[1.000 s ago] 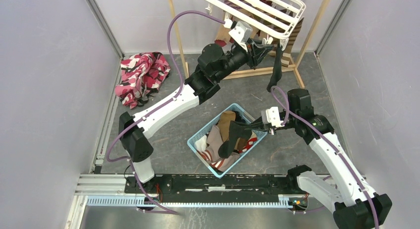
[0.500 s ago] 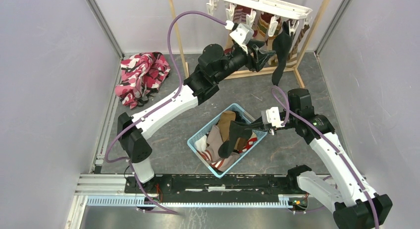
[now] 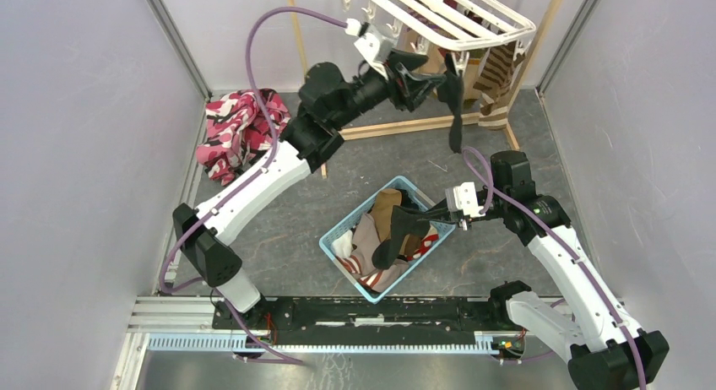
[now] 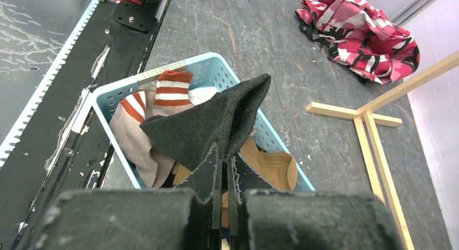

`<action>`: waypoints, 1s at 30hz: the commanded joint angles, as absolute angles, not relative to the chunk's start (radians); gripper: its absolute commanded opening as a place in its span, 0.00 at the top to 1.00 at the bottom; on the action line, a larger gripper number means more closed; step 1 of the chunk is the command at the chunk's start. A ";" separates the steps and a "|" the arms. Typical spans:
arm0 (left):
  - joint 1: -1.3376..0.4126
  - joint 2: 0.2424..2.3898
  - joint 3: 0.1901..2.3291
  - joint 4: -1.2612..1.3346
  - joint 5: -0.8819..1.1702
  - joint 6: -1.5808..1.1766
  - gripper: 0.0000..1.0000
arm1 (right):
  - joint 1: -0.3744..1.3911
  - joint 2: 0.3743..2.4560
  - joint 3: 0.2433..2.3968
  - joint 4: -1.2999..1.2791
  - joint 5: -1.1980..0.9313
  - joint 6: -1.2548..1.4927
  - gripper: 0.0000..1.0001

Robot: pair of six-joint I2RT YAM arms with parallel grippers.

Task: Clip the socks to the hanger
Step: Rotate the hanger at the clothesline.

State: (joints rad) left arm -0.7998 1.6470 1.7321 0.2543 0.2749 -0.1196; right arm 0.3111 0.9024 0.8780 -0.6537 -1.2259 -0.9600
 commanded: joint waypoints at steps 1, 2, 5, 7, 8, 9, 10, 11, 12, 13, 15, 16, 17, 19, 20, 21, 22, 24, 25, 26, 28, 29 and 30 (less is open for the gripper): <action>-0.678 1.594 1.752 0.258 0.440 -0.241 0.36 | 0.308 0.901 0.916 -0.660 -1.230 -0.976 1.00; -0.659 1.590 1.753 0.245 0.456 -0.253 0.36 | 0.308 0.901 0.916 -0.661 -1.230 -0.975 1.00; -0.629 1.577 1.751 0.202 0.467 -0.243 0.36 | 0.307 0.903 0.916 -0.660 -1.231 -0.977 1.00; -0.621 1.570 1.749 0.182 0.473 -0.233 0.36 | 0.307 0.906 0.916 -0.663 -1.231 -0.977 1.00; -0.617 1.568 1.749 0.175 0.476 -0.231 0.36 | 0.308 0.907 0.916 -0.663 -1.232 -0.977 1.00; -0.615 1.565 1.748 0.169 0.479 -0.226 0.36 | 0.308 0.909 0.916 -0.663 -1.231 -0.977 1.00; -0.612 1.562 1.747 0.163 0.479 -0.223 0.36 | 0.307 0.909 0.916 -0.662 -1.231 -0.977 1.00; -0.609 1.560 1.745 0.160 0.479 -0.220 0.36 | 0.308 0.911 0.916 -0.662 -1.230 -0.977 1.00; -0.607 1.555 1.741 0.158 0.479 -0.217 0.36 | 0.307 0.910 0.916 -0.660 -1.230 -0.977 1.00; -0.602 1.550 1.733 0.158 0.477 -0.215 0.36 | 0.308 0.911 0.916 -0.661 -1.228 -0.977 1.00; -0.594 1.537 1.717 0.159 0.477 -0.209 0.36 | 0.307 0.911 0.916 -0.661 -1.228 -0.977 1.00; -0.590 1.529 1.706 0.159 0.481 -0.205 0.36 | 0.307 0.912 0.916 -0.661 -1.226 -0.977 1.00; -0.585 1.519 1.692 0.161 0.485 -0.202 0.36 | 0.308 0.911 0.916 -0.661 -1.226 -0.977 1.00; -0.573 1.496 1.654 0.173 0.507 -0.197 0.36 | 0.308 0.911 0.916 -0.661 -1.225 -0.977 1.00; -0.568 1.483 1.633 0.177 0.515 -0.193 0.36 | 0.308 0.910 0.916 -0.660 -1.225 -0.977 1.00; -0.562 1.470 1.611 0.180 0.522 -0.188 0.36 | 0.308 0.911 0.916 -0.660 -1.226 -0.977 1.00; -0.557 1.451 1.591 0.182 0.525 -0.181 0.36 | 0.308 0.910 0.916 -0.660 -1.227 -0.977 1.00; -0.547 1.424 1.552 0.183 0.519 -0.158 0.36 | 0.308 0.911 0.916 -0.662 -1.228 -0.977 1.00; -0.545 1.414 1.536 0.180 0.507 -0.143 0.35 | 0.308 0.911 0.916 -0.662 -1.229 -0.977 1.00; -0.544 1.403 1.522 0.180 0.496 -0.127 0.35 | 0.308 0.912 0.916 -0.663 -1.228 -0.977 1.00; -0.540 1.381 1.497 0.184 0.470 -0.103 0.34 | 0.308 0.911 0.916 -0.662 -1.229 -0.977 1.00; -0.534 1.375 1.486 0.191 0.466 -0.101 0.34 | 0.308 0.913 0.915 -0.660 -1.229 -0.977 1.00; -0.529 1.368 1.467 0.203 0.460 -0.107 0.34 | 0.308 0.911 0.916 -0.660 -1.229 -0.977 1.00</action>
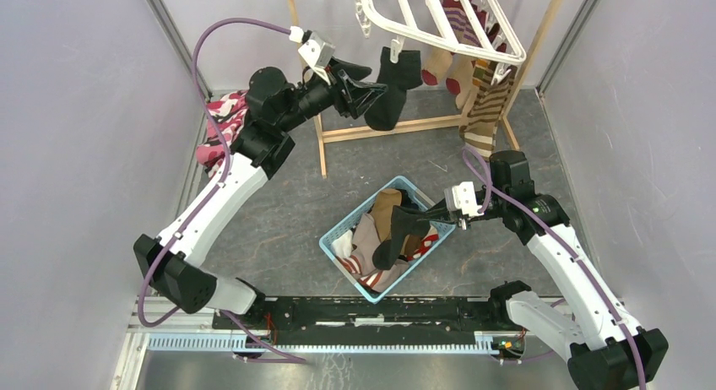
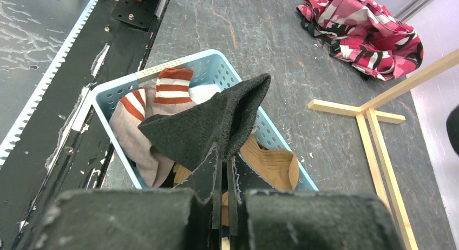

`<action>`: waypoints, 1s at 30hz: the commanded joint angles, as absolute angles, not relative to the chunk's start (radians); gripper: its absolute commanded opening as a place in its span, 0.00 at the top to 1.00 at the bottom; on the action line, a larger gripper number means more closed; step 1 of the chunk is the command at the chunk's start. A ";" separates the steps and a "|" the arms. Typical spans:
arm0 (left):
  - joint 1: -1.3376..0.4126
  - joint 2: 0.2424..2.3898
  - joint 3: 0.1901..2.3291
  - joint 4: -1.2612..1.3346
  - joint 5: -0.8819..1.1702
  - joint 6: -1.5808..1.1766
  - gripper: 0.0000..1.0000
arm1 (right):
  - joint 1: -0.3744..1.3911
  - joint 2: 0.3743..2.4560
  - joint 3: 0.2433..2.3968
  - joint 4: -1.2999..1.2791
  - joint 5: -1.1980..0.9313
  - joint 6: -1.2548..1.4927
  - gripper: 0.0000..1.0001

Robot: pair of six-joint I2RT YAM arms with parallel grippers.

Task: Clip the socks to the hanger
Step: Rotate the hanger at the clothesline.

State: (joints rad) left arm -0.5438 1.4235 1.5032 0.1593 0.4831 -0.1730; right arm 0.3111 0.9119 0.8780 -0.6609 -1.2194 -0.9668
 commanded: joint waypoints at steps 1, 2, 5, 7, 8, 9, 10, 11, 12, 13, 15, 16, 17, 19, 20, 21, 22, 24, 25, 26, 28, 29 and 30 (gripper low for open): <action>-0.525 1.362 1.450 0.217 0.453 -0.116 0.34 | 0.307 0.912 0.916 -0.660 -1.229 -0.977 1.00; -0.519 1.355 1.433 0.237 0.446 -0.129 0.34 | 0.308 0.911 0.916 -0.661 -1.228 -0.977 1.00; -0.512 1.332 1.394 0.297 0.376 -0.170 0.34 | 0.308 0.913 0.916 -0.663 -1.229 -0.977 1.00; -0.512 1.323 1.392 0.301 0.295 -0.194 0.34 | 0.308 0.914 0.916 -0.662 -1.230 -0.977 1.00; -0.512 1.318 1.395 0.301 0.240 -0.203 0.33 | 0.308 0.914 0.916 -0.662 -1.230 -0.977 1.00; -0.512 1.316 1.399 0.300 0.211 -0.204 0.33 | 0.308 0.915 0.916 -0.662 -1.229 -0.977 1.00; -0.512 1.314 1.406 0.298 0.172 -0.203 0.34 | 0.308 0.915 0.916 -0.663 -1.230 -0.976 1.00; -0.512 1.318 1.415 0.294 0.121 -0.198 0.34 | 0.308 0.914 0.916 -0.662 -1.231 -0.977 1.00; -0.512 1.324 1.429 0.288 0.099 -0.190 0.36 | 0.308 0.915 0.916 -0.662 -1.233 -0.977 1.00; -0.512 1.337 1.453 0.275 0.062 -0.182 0.37 | 0.308 0.917 0.916 -0.663 -1.233 -0.977 1.00; -0.512 1.370 1.512 0.244 0.009 -0.166 0.39 | 0.307 0.918 0.916 -0.663 -1.233 -0.977 1.00; -0.512 1.392 1.530 0.235 -0.019 -0.164 0.40 | 0.308 0.918 0.916 -0.663 -1.233 -0.977 1.00; -0.513 1.410 1.553 0.226 -0.039 -0.160 0.40 | 0.307 0.917 0.915 -0.662 -1.233 -0.977 1.00; -0.512 1.449 1.608 0.216 -0.045 -0.147 0.40 | 0.308 0.917 0.914 -0.664 -1.230 -0.977 1.00; -0.513 1.466 1.627 0.213 -0.043 -0.143 0.40 | 0.308 0.918 0.914 -0.663 -1.231 -0.977 1.00; -0.512 1.483 1.649 0.209 -0.040 -0.137 0.40 | 0.308 0.920 0.916 -0.663 -1.231 -0.977 1.00; -0.513 1.498 1.667 0.204 -0.043 -0.130 0.40 | 0.308 0.919 0.916 -0.663 -1.230 -0.976 1.00; -0.512 1.525 1.697 0.203 -0.048 -0.123 0.40 | 0.308 0.920 0.916 -0.662 -1.232 -0.977 1.00; -0.513 1.537 1.707 0.202 -0.050 -0.118 0.40 | 0.308 0.918 0.916 -0.662 -1.231 -0.977 1.00; -0.512 1.549 1.718 0.202 -0.052 -0.117 0.40 | 0.307 0.917 0.916 -0.663 -1.231 -0.977 1.00; -0.514 1.573 1.738 0.202 -0.054 -0.116 0.40 | 0.308 0.918 0.916 -0.663 -1.231 -0.977 1.00; -0.514 1.585 1.746 0.203 -0.054 -0.117 0.40 | 0.308 0.918 0.916 -0.664 -1.231 -0.977 1.00; -0.515 1.594 1.753 0.207 -0.054 -0.118 0.40 | 0.308 0.920 0.916 -0.664 -1.231 -0.977 1.00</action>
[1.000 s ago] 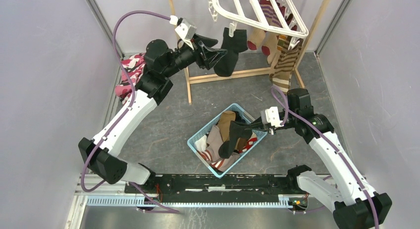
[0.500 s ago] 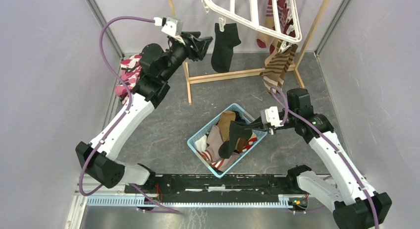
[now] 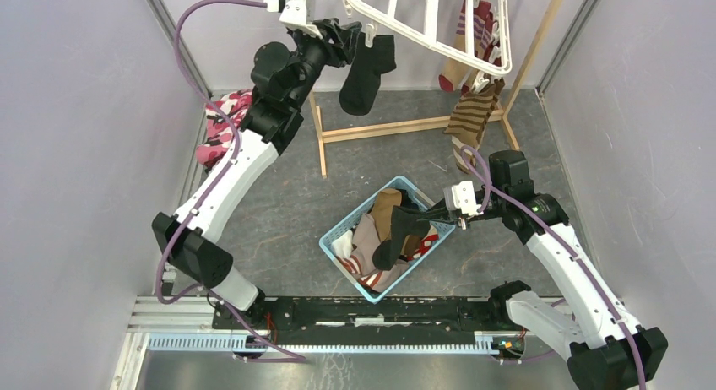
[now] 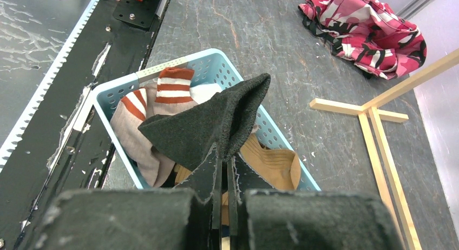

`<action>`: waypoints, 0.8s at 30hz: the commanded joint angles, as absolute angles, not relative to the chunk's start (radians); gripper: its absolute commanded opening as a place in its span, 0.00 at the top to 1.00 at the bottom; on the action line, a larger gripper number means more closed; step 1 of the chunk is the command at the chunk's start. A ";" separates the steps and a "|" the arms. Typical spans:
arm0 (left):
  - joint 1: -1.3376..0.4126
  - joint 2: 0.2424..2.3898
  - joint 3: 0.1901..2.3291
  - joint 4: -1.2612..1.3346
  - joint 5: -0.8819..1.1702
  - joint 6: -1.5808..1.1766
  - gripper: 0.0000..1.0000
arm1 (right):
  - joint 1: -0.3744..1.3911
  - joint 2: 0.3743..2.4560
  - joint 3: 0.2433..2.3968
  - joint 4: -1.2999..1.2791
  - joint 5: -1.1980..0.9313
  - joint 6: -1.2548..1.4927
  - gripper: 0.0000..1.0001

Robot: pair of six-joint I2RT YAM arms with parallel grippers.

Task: Clip the socks to the hanger
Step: Rotate the hanger at the clothesline.

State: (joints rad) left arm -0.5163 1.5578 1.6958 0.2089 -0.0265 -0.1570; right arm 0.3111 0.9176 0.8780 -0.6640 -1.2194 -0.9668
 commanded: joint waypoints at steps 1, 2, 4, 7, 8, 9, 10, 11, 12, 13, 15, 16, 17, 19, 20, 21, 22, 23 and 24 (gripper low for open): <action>-0.517 1.605 1.760 0.212 -0.055 -0.117 0.39 | 0.308 0.920 0.916 -0.664 -1.231 -0.977 1.00; -0.520 1.615 1.767 0.218 -0.063 -0.115 0.39 | 0.308 0.921 0.916 -0.663 -1.231 -0.977 1.00; -0.523 1.633 1.775 0.239 -0.078 -0.106 0.39 | 0.307 0.921 0.916 -0.664 -1.231 -0.978 1.00; -0.524 1.652 1.775 0.286 -0.098 -0.091 0.39 | 0.308 0.921 0.916 -0.664 -1.229 -0.978 1.00; -0.523 1.657 1.776 0.299 -0.099 -0.087 0.39 | 0.308 0.922 0.916 -0.664 -1.230 -0.978 1.00; -0.523 1.662 1.778 0.312 -0.099 -0.085 0.39 | 0.307 0.921 0.915 -0.664 -1.229 -0.977 1.00; -0.523 1.668 1.781 0.322 -0.099 -0.082 0.39 | 0.308 0.921 0.916 -0.663 -1.230 -0.978 1.00; -0.523 1.672 1.784 0.333 -0.101 -0.079 0.39 | 0.307 0.921 0.916 -0.665 -1.230 -0.980 1.00; -0.523 1.677 1.787 0.345 -0.105 -0.075 0.39 | 0.308 0.921 0.916 -0.665 -1.230 -0.979 1.00; -0.523 1.680 1.787 0.358 -0.109 -0.069 0.39 | 0.307 0.920 0.917 -0.666 -1.229 -0.980 1.00; -0.523 1.688 1.786 0.384 -0.111 -0.058 0.39 | 0.308 0.919 0.917 -0.668 -1.230 -0.981 1.00; -0.523 1.692 1.786 0.398 -0.113 -0.055 0.39 | 0.308 0.918 0.917 -0.669 -1.230 -0.982 1.00; -0.523 1.697 1.787 0.409 -0.111 -0.053 0.39 | 0.308 0.917 0.917 -0.670 -1.230 -0.983 1.00; -0.523 1.706 1.788 0.430 -0.105 -0.054 0.39 | 0.307 0.919 0.917 -0.670 -1.229 -0.983 1.00; -0.523 1.710 1.789 0.439 -0.104 -0.056 0.39 | 0.308 0.918 0.917 -0.670 -1.229 -0.983 1.00; -0.524 1.714 1.790 0.453 -0.103 -0.059 0.40 | 0.307 0.919 0.918 -0.670 -1.230 -0.984 1.00; -0.523 1.719 1.794 0.459 -0.102 -0.062 0.40 | 0.307 0.920 0.919 -0.670 -1.229 -0.985 1.00; -0.523 1.724 1.797 0.469 -0.098 -0.067 0.40 | 0.308 0.919 0.919 -0.671 -1.229 -0.985 1.00; -0.523 1.730 1.800 0.475 -0.094 -0.071 0.40 | 0.309 0.919 0.919 -0.671 -1.230 -0.985 1.00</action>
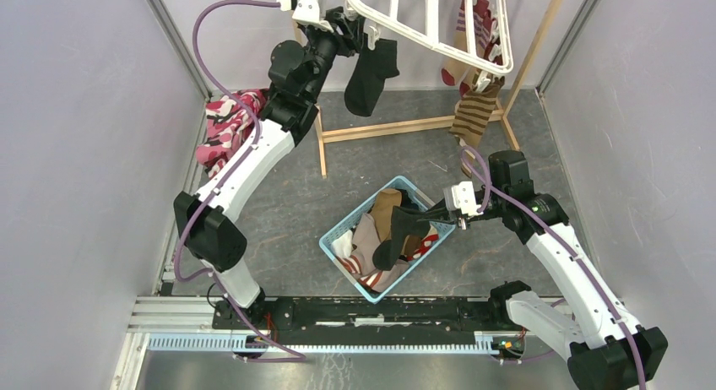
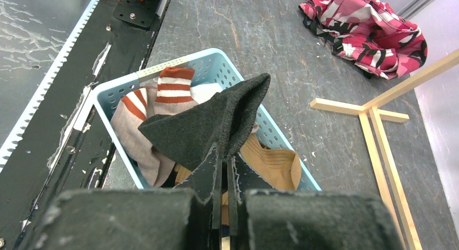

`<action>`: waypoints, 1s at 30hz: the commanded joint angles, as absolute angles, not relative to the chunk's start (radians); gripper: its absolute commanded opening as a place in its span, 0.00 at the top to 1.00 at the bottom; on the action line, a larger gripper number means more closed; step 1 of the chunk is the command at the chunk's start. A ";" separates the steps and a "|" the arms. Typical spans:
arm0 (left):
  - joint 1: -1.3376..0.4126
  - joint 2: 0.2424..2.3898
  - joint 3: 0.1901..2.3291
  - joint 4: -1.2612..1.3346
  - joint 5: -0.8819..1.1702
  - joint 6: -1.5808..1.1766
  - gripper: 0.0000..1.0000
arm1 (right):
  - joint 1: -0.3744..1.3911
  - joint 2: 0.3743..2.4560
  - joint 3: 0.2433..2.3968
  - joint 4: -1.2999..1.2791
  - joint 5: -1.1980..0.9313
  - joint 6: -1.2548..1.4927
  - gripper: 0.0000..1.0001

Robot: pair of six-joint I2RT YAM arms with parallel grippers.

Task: Clip the socks to the hanger
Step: Rotate the hanger at the clothesline.

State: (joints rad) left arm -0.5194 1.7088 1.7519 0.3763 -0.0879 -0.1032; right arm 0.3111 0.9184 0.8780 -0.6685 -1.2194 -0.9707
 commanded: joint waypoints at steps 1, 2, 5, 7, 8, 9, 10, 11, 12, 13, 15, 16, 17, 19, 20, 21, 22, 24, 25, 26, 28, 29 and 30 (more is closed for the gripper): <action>-0.523 1.735 1.805 0.478 -0.088 -0.079 0.40 | 0.308 0.919 0.919 -0.672 -1.229 -0.984 1.00; -0.523 1.741 1.810 0.482 -0.080 -0.087 0.40 | 0.308 0.919 0.919 -0.671 -1.230 -0.984 1.00; -0.527 1.754 1.826 0.485 -0.079 -0.096 0.40 | 0.308 0.919 0.919 -0.672 -1.229 -0.986 1.00; -0.530 1.759 1.827 0.495 -0.086 -0.099 0.40 | 0.308 0.919 0.919 -0.672 -1.230 -0.986 1.00; -0.532 1.759 1.827 0.499 -0.091 -0.100 0.40 | 0.307 0.919 0.919 -0.673 -1.230 -0.986 1.00; -0.535 1.761 1.827 0.503 -0.095 -0.099 0.40 | 0.308 0.920 0.919 -0.673 -1.228 -0.986 1.00; -0.539 1.761 1.827 0.507 -0.100 -0.097 0.40 | 0.307 0.919 0.919 -0.673 -1.228 -0.986 1.00; -0.542 1.759 1.826 0.511 -0.105 -0.094 0.40 | 0.308 0.919 0.919 -0.673 -1.229 -0.988 1.00; -0.545 1.759 1.825 0.515 -0.106 -0.094 0.40 | 0.308 0.921 0.920 -0.676 -1.229 -0.989 1.00; -0.548 1.759 1.825 0.518 -0.108 -0.093 0.40 | 0.307 0.923 0.923 -0.687 -1.230 -0.997 1.00; -0.554 1.759 1.825 0.525 -0.109 -0.089 0.40 | 0.308 0.932 0.932 -0.705 -1.231 -1.014 1.00; -0.558 1.759 1.825 0.528 -0.112 -0.085 0.40 | 0.308 0.935 0.934 -0.713 -1.231 -1.020 1.00; -0.562 1.759 1.825 0.531 -0.115 -0.080 0.40 | 0.308 0.937 0.936 -0.716 -1.232 -1.022 1.00; -0.569 1.758 1.824 0.538 -0.124 -0.073 0.40 | 0.308 0.938 0.936 -0.715 -1.231 -1.023 1.00; -0.572 1.758 1.824 0.540 -0.127 -0.071 0.40 | 0.308 0.938 0.936 -0.716 -1.231 -1.023 1.00; -0.575 1.758 1.823 0.543 -0.133 -0.068 0.41 | 0.308 0.938 0.936 -0.716 -1.229 -1.024 1.00; -0.577 1.757 1.822 0.544 -0.137 -0.066 0.41 | 0.308 0.937 0.936 -0.716 -1.229 -1.024 1.00; -0.580 1.755 1.820 0.546 -0.146 -0.063 0.43 | 0.308 0.936 0.936 -0.717 -1.229 -1.024 1.00; -0.580 1.753 1.817 0.548 -0.150 -0.063 0.44 | 0.308 0.936 0.936 -0.718 -1.230 -1.024 1.00; -0.580 1.750 1.812 0.552 -0.152 -0.063 0.44 | 0.308 0.936 0.936 -0.717 -1.229 -1.024 1.00; -0.580 1.747 1.807 0.555 -0.152 -0.062 0.46 | 0.309 0.937 0.936 -0.718 -1.230 -1.023 1.00; -0.581 1.746 1.807 0.555 -0.150 -0.063 0.47 | 0.307 0.936 0.936 -0.718 -1.229 -1.023 1.00; -0.581 1.746 1.807 0.555 -0.149 -0.062 0.48 | 0.308 0.936 0.936 -0.717 -1.229 -1.024 1.00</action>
State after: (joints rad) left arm -0.5785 1.7611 1.7851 0.4995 -0.1280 -0.1032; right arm 0.3111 0.9375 0.8955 -0.7162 -1.2190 -1.0115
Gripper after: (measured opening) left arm 0.540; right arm 0.022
